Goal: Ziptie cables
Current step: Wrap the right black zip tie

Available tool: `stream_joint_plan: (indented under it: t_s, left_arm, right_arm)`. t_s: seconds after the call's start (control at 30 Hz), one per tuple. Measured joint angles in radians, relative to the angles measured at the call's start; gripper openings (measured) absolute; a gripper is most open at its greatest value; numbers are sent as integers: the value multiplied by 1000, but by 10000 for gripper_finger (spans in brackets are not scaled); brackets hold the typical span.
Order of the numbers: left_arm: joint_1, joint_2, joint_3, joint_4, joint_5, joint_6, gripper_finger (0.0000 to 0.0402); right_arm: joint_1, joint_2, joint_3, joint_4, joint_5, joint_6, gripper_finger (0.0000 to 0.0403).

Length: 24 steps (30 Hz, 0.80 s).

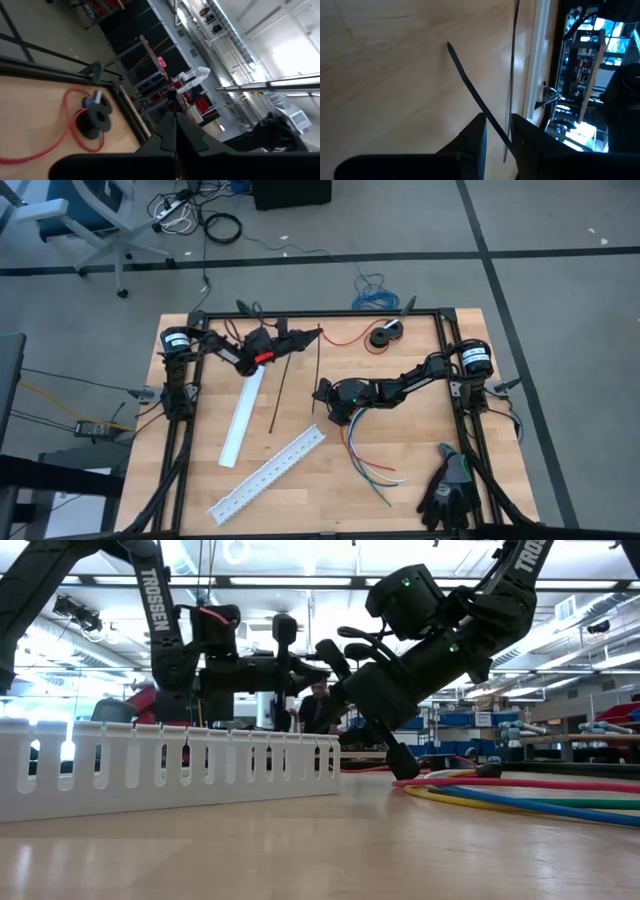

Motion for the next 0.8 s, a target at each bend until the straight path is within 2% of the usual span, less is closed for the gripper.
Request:
stream_joint_plan:
  t_s: [0.23, 0.5, 0.8]
  left_arm:
    - [0, 0, 29, -38, 39, 0, 1]
    - [0, 0, 29, -79, 39, 9, 1]
    - [0, 0, 29, -84, 31, 18, 4]
  right_arm:
    - [-20, 0, 0, -15, 46, -74, 75]
    - [-32, -1, 0, -20, 43, -163, 75]
    - [-10, -2, 1, -74, -5, -88, 70]
